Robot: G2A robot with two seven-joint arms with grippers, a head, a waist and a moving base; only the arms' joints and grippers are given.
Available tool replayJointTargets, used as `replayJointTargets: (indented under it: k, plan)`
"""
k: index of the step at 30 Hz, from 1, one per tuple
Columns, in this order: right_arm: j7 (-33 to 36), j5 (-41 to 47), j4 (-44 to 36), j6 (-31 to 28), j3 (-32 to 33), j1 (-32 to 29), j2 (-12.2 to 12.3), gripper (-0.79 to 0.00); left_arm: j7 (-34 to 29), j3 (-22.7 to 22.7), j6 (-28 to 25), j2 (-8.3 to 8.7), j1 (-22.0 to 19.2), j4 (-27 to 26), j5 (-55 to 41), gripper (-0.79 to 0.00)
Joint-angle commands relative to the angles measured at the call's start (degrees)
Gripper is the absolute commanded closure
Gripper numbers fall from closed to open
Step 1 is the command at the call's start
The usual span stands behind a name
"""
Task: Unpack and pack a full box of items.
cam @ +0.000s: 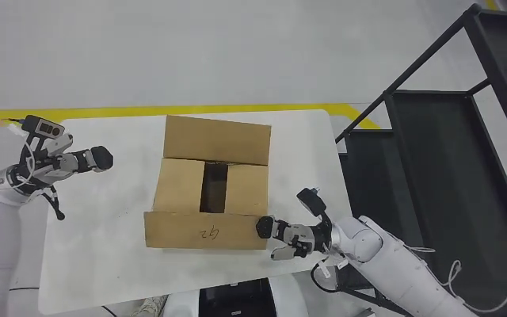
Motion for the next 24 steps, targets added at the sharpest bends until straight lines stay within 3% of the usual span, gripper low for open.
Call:
replayJointTargets:
  k: [1,8,16,24]
  plan:
    - [-2.5,-1.9,1.5,0.8,-0.8,1.3,-0.6,-0.785,-0.2,1.6,-0.4,-0.15,-2.0,1.3,1.4,-0.785]
    - [-8.2,-7.0,4.1,2.7,-3.0,3.4,-2.3,-0.785,0.9,6.0,-3.4,-0.86,-7.9,7.2,5.0,-0.785]
    - [-9.5,-9.5,5.6,5.6,-5.2,4.9,-3.3,-0.785,1.0,6.1,-3.6,-0.91,-8.2,7.5,5.0,-0.785]
    - [-9.3,-10.3,5.7,3.9,-5.6,5.3,-3.7,-0.785,2.1,6.0,-3.5,-0.92,-7.9,7.3,5.0,-0.785]
